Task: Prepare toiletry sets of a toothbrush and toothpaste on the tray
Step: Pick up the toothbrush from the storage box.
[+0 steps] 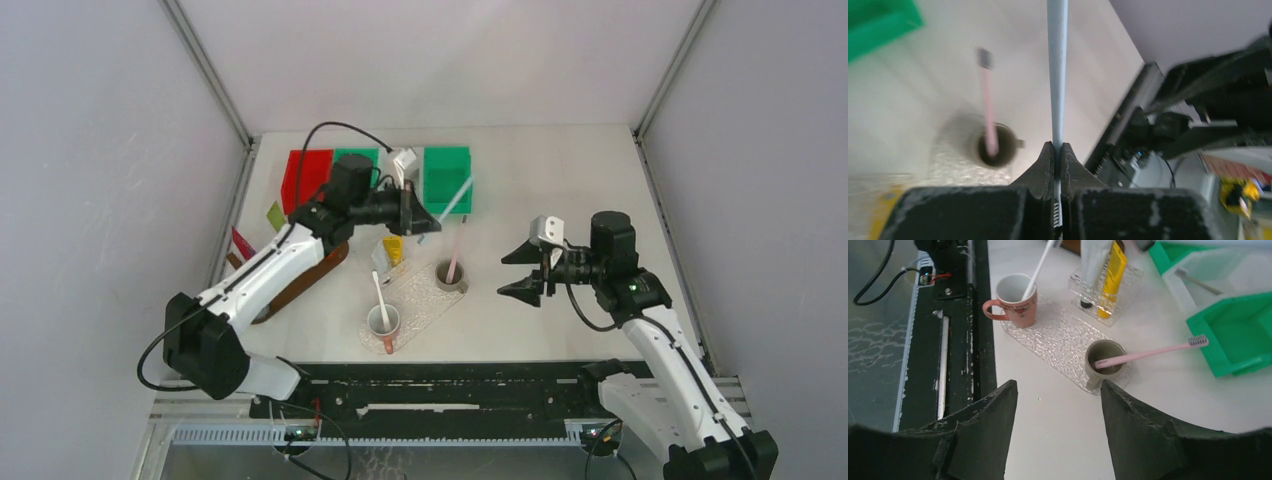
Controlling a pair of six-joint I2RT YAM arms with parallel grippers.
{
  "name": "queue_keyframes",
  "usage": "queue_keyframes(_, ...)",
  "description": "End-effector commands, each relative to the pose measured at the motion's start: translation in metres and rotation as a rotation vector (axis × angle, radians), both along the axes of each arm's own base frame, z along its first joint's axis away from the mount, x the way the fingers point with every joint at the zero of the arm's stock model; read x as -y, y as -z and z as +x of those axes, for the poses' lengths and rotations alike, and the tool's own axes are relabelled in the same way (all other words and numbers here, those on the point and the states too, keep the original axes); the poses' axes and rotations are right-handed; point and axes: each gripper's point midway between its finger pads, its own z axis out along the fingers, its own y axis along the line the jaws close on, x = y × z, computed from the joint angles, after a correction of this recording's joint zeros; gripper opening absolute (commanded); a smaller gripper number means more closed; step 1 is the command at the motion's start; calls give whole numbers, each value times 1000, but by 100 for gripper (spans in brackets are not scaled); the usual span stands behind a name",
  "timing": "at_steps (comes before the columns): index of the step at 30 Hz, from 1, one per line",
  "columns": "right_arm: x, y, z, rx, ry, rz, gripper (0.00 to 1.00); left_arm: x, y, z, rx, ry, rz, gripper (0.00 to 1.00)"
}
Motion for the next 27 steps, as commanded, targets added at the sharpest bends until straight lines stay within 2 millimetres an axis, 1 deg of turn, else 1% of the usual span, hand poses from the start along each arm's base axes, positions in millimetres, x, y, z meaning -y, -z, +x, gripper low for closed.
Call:
queue_keyframes(1, -4, -25, -26, 133, -164, 73, 70, 30, -33, -59, 37, 164, -158, 0)
queue_keyframes(5, -2, -20, -34, 186, -229, 83, 71, 34, -10, -87, -1, 193, -116, 0)
queue_keyframes(9, -1, -13, -50, 309, -321, 94, 74, 32, 14, -101, -40, 201, 18, 0)
queue_keyframes(12, 0, -9, -56, 359, -351, 98, 75, 33, 25, -114, -62, 224, 92, 0)
queue_keyframes(15, 1, -6, -54, 369, -346, 86, 75, 36, 33, -127, -68, 251, 150, 0)
queue_keyframes(20, 2, 1, -49, 384, -336, 58, 74, 43, 40, -142, -80, 298, 214, 0)
queue_keyframes(27, 2, 18, -38, 398, -316, -19, 73, 57, 39, -156, -72, 366, 264, 1)
